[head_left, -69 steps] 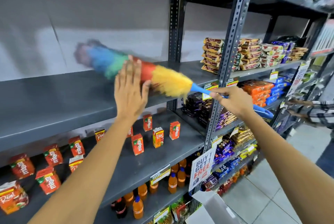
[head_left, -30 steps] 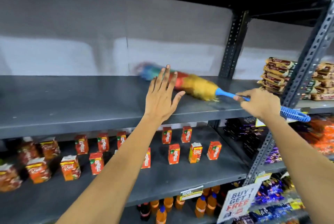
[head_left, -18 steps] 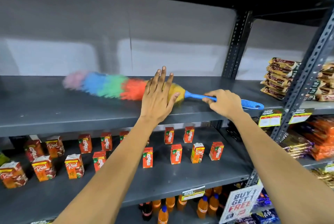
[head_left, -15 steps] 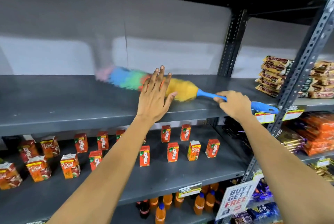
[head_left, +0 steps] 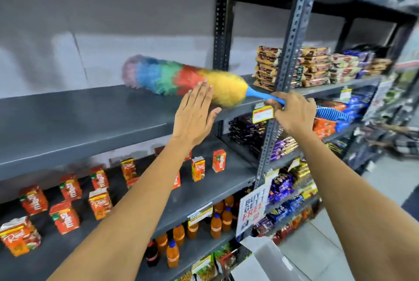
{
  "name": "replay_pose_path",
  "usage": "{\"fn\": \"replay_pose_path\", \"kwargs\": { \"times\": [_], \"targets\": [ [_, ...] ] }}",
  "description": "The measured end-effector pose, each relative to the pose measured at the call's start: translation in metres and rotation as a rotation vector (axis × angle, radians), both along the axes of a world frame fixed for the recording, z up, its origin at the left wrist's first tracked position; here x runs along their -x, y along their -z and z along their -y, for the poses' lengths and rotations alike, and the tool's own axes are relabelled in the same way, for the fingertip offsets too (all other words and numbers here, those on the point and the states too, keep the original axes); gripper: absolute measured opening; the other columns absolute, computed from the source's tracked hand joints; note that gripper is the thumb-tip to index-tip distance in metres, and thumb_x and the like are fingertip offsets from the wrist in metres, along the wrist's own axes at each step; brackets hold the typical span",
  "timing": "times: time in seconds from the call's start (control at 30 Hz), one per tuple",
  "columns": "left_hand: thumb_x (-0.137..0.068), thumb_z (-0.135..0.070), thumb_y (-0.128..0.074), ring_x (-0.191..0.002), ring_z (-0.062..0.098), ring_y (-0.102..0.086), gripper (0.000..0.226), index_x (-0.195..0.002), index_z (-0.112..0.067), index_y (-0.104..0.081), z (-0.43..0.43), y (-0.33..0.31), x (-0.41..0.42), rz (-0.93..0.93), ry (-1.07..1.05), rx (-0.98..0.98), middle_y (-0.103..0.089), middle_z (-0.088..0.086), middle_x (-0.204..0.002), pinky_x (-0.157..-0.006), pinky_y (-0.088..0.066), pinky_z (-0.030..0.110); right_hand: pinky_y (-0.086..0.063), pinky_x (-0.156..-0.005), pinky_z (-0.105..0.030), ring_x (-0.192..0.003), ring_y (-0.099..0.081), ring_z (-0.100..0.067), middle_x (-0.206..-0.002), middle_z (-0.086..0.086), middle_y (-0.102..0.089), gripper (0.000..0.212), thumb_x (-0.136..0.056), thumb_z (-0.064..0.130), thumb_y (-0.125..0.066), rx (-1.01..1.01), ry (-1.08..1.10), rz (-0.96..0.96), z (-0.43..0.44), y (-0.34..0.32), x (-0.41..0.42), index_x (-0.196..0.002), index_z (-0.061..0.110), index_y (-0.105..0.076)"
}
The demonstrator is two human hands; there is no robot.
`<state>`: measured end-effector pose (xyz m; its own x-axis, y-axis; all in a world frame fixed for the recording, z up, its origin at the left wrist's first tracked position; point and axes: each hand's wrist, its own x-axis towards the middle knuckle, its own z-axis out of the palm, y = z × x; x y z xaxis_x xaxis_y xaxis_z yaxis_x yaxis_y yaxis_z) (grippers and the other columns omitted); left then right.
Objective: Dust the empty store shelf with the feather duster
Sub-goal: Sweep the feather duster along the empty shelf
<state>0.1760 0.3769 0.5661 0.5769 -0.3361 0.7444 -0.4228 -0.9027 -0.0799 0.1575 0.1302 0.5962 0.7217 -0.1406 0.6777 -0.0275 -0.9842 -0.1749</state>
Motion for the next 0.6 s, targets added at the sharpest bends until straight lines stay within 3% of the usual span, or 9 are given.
{"fn": "replay_pose_path", "kwargs": {
  "times": [0.23, 0.33, 0.5, 0.6],
  "targets": [
    [-0.098, -0.042, -0.024, -0.14, 0.026, -0.023, 0.061, -0.144, -0.003, -0.029, 0.07, 0.002, 0.006, -0.007, 0.199, 0.062, -0.028, 0.014, -0.152, -0.112, -0.011, 0.035, -0.033, -0.098, -0.043, -0.108, -0.057, -0.035, -0.111, -0.012, -0.07, 0.032, -0.089, 0.038, -0.061, -0.216, 0.112, -0.044, 0.087, 0.006, 0.075, -0.115, 0.023, -0.07],
    [-0.097, -0.043, -0.022, -0.14, 0.026, -0.022, 0.062, -0.145, -0.004, -0.029, 0.114, -0.001, 0.018, -0.013, 0.32, 0.067, -0.027, 0.015, -0.152, -0.112, -0.012, 0.038, -0.039, -0.1, -0.045, -0.107, -0.059, -0.039, -0.108, -0.017, -0.072, 0.033, -0.084, 0.036, -0.069, -0.318, 0.169, -0.086, 0.133, 0.008, 0.119, -0.112, 0.019, -0.072],
    [-0.098, -0.047, -0.018, -0.14, 0.025, -0.023, 0.063, -0.145, -0.005, -0.029, 0.193, -0.002, 0.037, -0.032, 0.459, 0.072, -0.027, 0.014, -0.152, -0.111, -0.01, 0.034, -0.048, -0.087, -0.042, -0.1, -0.066, -0.033, -0.099, -0.014, -0.074, 0.035, -0.074, 0.032, -0.077, -0.513, 0.271, -0.169, 0.219, 0.022, 0.191, -0.103, 0.014, -0.076],
    [-0.097, -0.042, -0.024, -0.138, 0.028, -0.027, 0.06, -0.143, -0.005, -0.033, 0.23, 0.01, 0.048, -0.039, 0.529, 0.032, -0.029, 0.016, -0.151, -0.11, -0.016, 0.039, -0.045, -0.072, -0.033, -0.089, -0.062, -0.025, -0.091, -0.008, -0.069, 0.027, -0.078, 0.016, -0.077, -0.651, 0.299, -0.241, 0.254, 0.04, 0.232, -0.104, 0.009, -0.074]
  ]
}}
